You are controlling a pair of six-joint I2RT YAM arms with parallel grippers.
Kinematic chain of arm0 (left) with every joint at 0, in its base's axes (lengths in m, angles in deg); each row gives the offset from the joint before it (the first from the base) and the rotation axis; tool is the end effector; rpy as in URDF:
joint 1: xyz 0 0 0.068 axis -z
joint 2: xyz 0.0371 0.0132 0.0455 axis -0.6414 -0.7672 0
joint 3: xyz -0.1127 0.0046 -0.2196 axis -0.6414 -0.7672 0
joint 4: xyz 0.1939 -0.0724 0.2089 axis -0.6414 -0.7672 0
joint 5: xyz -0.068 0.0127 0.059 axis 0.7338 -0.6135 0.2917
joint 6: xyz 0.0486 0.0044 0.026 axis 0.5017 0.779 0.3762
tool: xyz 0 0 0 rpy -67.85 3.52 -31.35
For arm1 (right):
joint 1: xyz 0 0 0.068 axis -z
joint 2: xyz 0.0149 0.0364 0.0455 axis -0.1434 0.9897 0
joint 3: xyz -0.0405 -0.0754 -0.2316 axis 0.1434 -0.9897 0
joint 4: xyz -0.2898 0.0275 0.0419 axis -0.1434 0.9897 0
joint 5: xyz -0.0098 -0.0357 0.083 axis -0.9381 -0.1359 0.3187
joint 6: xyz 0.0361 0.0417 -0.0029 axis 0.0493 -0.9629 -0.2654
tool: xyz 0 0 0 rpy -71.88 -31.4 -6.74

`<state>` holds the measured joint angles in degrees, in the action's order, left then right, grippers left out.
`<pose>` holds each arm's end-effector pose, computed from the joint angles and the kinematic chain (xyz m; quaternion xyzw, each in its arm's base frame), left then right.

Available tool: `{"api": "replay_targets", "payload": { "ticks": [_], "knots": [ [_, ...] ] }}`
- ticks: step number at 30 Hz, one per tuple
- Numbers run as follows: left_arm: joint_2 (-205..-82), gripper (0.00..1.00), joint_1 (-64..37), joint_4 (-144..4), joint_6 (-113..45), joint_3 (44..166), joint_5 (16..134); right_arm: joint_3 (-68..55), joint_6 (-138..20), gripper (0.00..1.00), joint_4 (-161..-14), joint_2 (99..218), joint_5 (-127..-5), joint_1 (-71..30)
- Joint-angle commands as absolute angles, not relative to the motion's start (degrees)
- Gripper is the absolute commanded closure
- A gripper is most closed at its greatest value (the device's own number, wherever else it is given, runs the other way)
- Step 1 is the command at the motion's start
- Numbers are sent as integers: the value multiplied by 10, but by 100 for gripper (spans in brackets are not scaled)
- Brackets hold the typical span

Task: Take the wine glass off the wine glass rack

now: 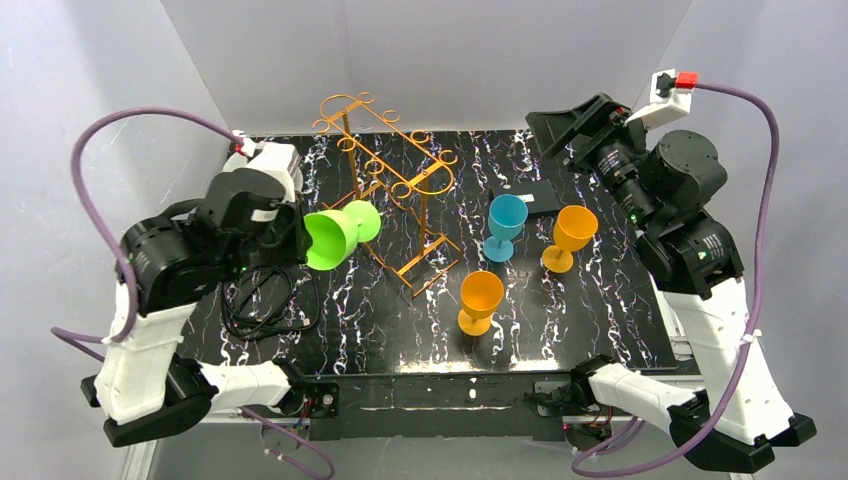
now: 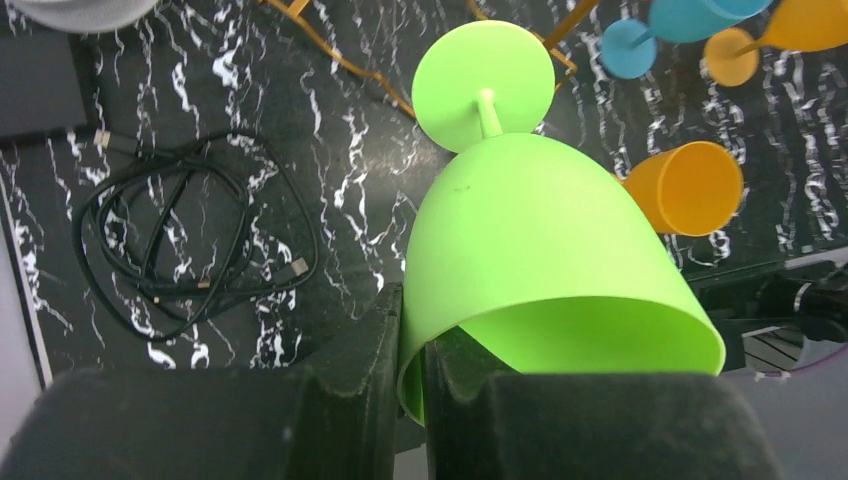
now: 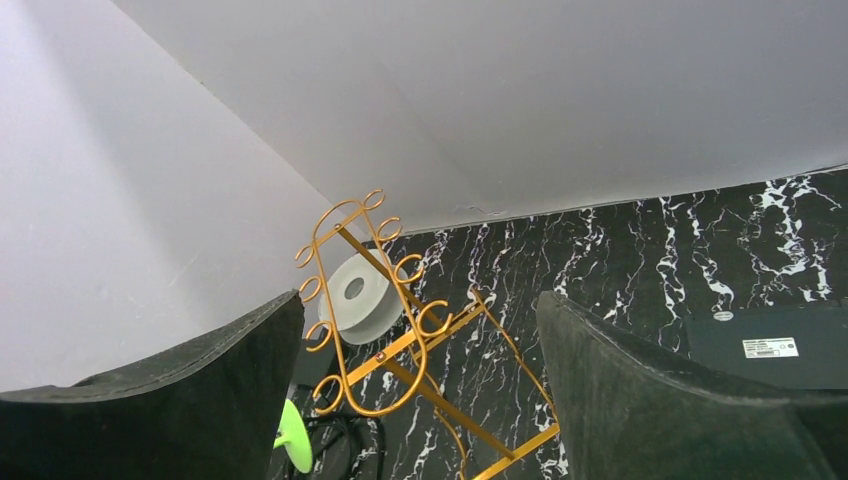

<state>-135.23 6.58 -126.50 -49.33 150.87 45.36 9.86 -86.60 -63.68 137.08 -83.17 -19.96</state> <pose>0.1266 -0.1132 0.5787 -0.0050 0.7291 -0.2931 0.6185 0.1915 0.0956 0.5329 0.0984 0.6502 0.3453 0.6696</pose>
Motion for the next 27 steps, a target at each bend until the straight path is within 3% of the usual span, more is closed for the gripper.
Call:
{"api": "replay_targets", "payload": {
  "ticks": [1,18,27],
  "knots": [
    [-1348,100,68,-1416,-542,1458,405,88,-836,7,-637,1352,-848,-201],
    [-1304,100,50,-1333,-620,1172,511,69,-846,5,-622,1348,-840,-201],
    [-1306,100,-33,-1290,-594,1094,624,46,-839,4,-633,1334,-847,-201]
  ]
}}
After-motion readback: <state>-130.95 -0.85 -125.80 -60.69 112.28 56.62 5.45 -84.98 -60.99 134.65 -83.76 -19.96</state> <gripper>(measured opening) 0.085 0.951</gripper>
